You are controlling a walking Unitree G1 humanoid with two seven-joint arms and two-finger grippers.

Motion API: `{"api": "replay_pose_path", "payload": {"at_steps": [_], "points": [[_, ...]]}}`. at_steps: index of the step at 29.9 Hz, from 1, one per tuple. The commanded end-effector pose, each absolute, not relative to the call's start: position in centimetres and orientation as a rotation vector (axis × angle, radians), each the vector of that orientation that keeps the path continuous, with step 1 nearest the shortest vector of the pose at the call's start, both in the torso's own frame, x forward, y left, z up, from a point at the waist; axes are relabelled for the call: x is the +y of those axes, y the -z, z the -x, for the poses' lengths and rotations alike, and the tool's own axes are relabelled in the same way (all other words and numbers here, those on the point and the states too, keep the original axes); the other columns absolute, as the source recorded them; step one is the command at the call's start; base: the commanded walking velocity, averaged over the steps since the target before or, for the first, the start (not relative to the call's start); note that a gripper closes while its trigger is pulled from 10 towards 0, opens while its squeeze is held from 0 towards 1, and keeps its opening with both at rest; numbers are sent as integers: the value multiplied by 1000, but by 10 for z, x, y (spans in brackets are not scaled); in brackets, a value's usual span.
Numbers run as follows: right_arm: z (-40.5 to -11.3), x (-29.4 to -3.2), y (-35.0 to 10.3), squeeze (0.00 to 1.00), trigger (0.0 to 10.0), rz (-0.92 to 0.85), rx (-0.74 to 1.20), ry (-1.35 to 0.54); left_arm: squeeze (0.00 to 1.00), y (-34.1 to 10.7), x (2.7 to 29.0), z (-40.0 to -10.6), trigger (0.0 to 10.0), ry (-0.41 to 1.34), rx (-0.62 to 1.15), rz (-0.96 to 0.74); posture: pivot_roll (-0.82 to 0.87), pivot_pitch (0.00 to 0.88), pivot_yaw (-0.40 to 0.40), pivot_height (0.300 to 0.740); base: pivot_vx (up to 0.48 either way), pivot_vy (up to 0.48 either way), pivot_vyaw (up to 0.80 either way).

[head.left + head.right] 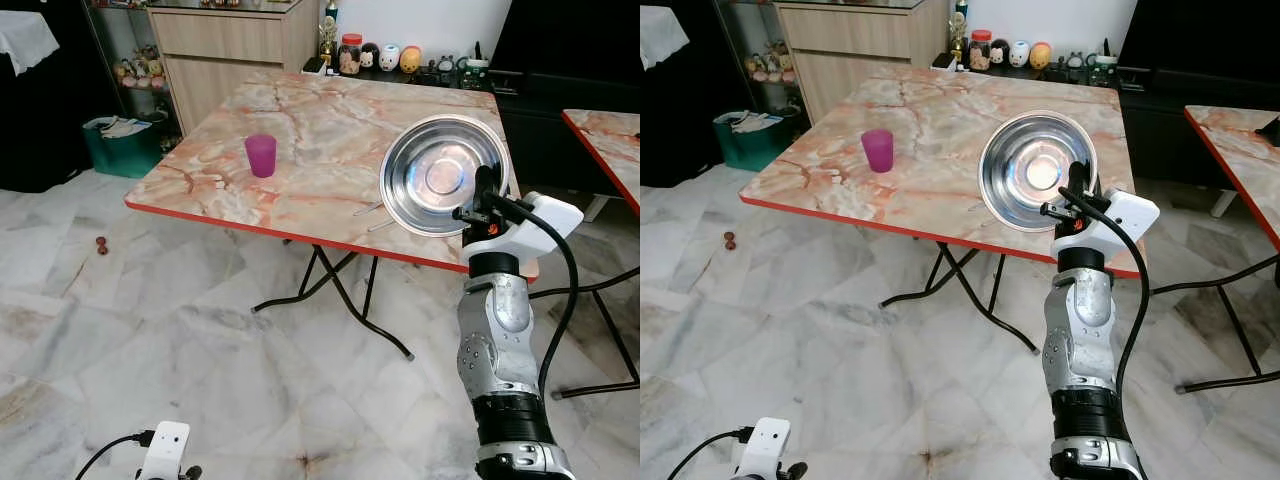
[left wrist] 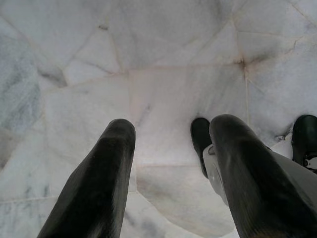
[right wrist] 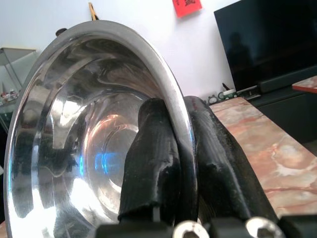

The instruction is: Setting the table

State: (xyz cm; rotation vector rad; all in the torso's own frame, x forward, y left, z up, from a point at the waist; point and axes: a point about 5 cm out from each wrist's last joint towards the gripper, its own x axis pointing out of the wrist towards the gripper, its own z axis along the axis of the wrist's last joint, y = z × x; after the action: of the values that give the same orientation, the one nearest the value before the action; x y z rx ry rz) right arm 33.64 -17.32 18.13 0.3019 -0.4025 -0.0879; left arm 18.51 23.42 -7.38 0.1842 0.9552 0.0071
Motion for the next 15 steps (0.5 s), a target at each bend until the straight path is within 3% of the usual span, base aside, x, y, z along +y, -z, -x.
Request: {"api": "replay_pose_path", "payload": {"at_steps": [1, 15], "points": [[-337, -173, -186, 0, 10000, -292, -414, 82, 0, 74, 234, -184, 10000, 1, 966, -192, 30, 0, -9, 740, 0, -360, 0], [-338, -172, -187, 0, 10000, -291, -408, 81, 0, 74, 234, -186, 10000, 6, 968, -199, 27, 0, -2, 740, 0, -364, 0]]}}
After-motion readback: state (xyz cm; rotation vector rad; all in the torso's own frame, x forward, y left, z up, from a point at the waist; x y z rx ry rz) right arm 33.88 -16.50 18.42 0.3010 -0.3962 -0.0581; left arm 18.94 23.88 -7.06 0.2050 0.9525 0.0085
